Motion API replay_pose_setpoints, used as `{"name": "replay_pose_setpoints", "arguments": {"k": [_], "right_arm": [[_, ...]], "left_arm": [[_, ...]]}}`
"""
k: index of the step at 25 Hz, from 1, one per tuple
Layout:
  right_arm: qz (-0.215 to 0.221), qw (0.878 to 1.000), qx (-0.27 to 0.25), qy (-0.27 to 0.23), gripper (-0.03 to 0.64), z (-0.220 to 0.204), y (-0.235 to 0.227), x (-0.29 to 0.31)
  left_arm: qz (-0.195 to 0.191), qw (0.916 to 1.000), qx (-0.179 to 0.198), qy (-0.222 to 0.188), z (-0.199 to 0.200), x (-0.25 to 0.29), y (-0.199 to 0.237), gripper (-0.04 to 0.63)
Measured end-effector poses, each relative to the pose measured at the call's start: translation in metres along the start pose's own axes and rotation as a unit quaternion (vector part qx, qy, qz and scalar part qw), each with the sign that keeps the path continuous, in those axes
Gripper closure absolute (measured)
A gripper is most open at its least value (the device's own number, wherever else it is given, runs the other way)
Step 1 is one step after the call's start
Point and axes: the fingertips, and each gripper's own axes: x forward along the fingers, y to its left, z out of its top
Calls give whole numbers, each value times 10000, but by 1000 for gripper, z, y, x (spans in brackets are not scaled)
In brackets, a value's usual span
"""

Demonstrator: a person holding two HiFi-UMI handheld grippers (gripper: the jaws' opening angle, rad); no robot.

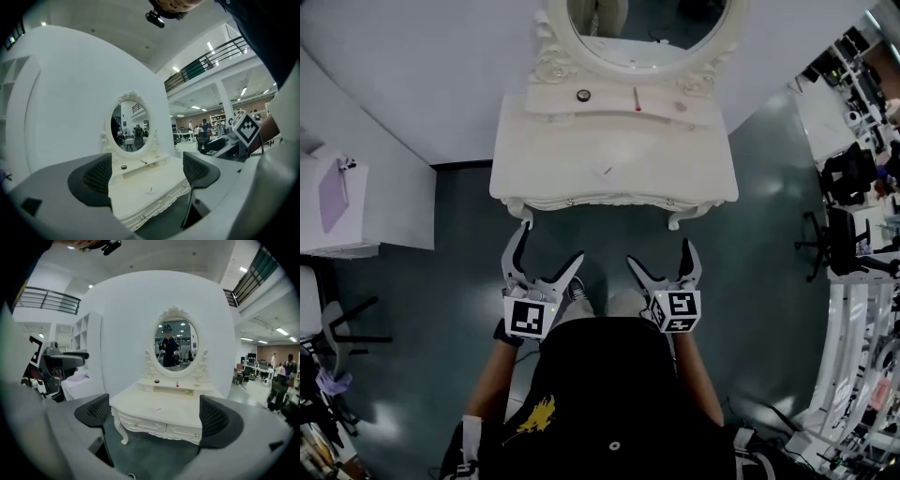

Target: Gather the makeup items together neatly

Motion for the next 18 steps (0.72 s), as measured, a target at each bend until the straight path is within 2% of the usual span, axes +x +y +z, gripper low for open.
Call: {"name": "replay_pose_setpoints", "arguments": {"k": [3,7,9,13,15,18], "right_arm": [[-229,9995,7,213,20,-1,-23,25],[-275,9988,-135,382,21,1,-32,51],[-321,9980,-130,525,26,-3,-38,63],[-326,9966,144,743,26,-17,-50,100],[-242,9962,255,796,31,-21,-55,126],[-61,9952,235,945,34,-23,-68,174]], "left_arm": [[-5,9991,-147,399,-23,6,17,138],[-107,9965,-288,778,-43,26,29,138],[-221,9964,-364,731,-44,41,28,138],[-324,9984,89,465,-34,81,35,138],[-308,9978,330,495,-33,99,44,138],[-144,9978,380,529,-31,133,64,138]]}}
